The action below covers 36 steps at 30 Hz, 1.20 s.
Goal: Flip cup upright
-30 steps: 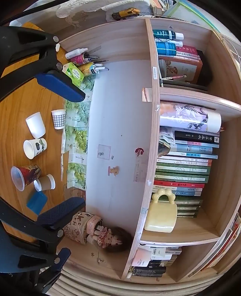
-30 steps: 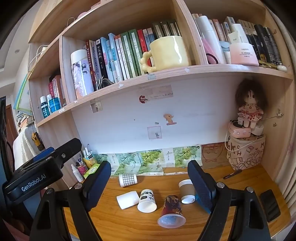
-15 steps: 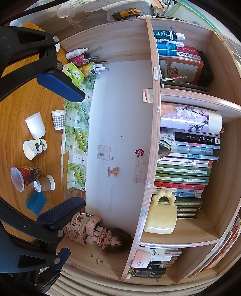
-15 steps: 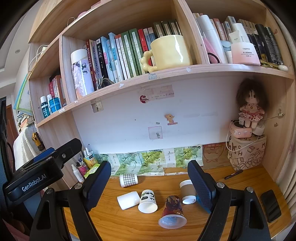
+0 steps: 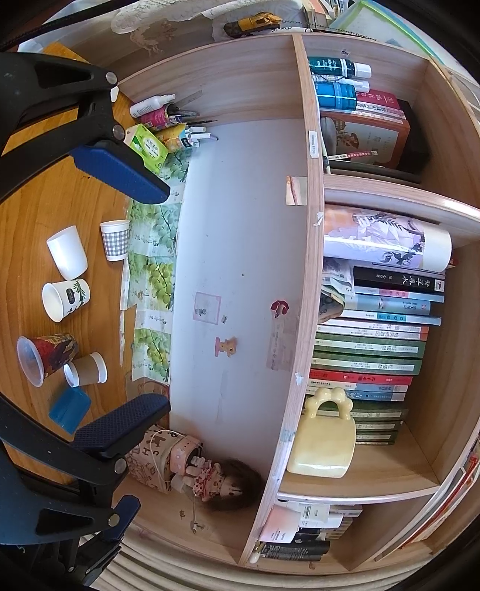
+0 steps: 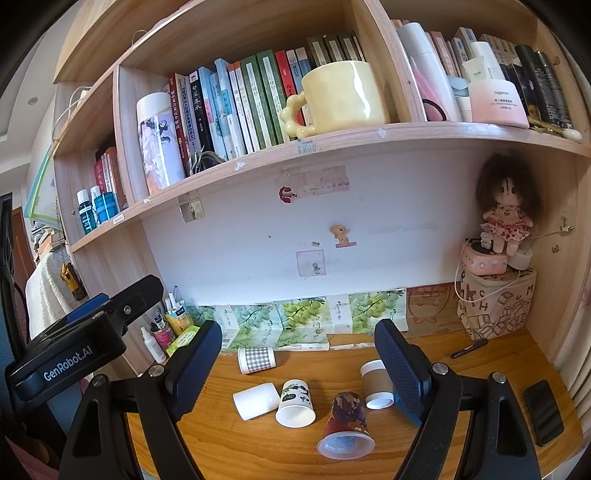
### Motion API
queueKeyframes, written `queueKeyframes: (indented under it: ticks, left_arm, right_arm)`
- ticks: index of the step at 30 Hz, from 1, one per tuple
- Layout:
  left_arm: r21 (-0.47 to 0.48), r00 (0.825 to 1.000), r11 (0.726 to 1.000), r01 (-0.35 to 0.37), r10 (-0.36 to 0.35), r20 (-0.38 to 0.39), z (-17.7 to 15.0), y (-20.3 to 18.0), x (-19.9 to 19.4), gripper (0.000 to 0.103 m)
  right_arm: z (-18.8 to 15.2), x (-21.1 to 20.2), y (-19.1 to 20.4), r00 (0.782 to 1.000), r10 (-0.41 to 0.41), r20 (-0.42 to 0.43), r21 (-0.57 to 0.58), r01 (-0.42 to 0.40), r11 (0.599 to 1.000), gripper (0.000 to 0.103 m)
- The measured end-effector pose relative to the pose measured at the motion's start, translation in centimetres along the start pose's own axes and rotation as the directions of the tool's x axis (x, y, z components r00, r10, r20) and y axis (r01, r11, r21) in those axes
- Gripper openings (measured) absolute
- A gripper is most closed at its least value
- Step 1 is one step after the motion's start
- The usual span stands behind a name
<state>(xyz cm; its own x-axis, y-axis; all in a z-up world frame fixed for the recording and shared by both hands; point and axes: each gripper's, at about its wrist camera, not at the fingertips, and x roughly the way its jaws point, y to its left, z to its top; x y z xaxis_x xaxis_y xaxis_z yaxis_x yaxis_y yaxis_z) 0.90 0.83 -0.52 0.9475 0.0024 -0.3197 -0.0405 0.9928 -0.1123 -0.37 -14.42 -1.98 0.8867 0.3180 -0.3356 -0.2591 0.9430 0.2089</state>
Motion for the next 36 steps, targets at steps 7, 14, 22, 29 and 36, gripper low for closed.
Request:
queueKeyframes:
  ticks: [7,14,22,29,36]
  left_arm:
    - [-0.004,0.999,1.0,-0.016,0.015,-0.028,0.1,0.4,1.5,0.103]
    - [-0.008,0.998,1.0,-0.025,0.024,-0.053,-0.2,0.8,1.8,0.103]
    - [-0.017,0.993,0.999,-0.047,0.045,-0.111,-0.9,1.9,1.9,0.102]
    - [-0.023,0.986,0.998,-0.05,0.046,-0.162,-1.8,3.1,1.7,0.102]
    - [-0.022,0.967,0.998,-0.052,0.044,-0.253,-2.7,4.4,3.1,0.102]
  right_arm:
    - [0.1,0.8,-0.1,1.0,0.007,-0.013,0.007,-0.007,1.0,0.085]
    - [0.2,1.5,0.2,0.999,0.01,-0.032,0.015,-0.01,1.0,0.085]
    - [-0.4,2.0,1.0,0.997,0.025,-0.073,0.026,-0.023,0.999,0.085]
    - [-1.3,2.3,1.8,0.993,0.025,-0.119,0.045,-0.02,0.999,0.085]
    - [-2.3,3.8,2.5,0.979,-0.006,-0.202,0.074,0.022,0.997,0.085]
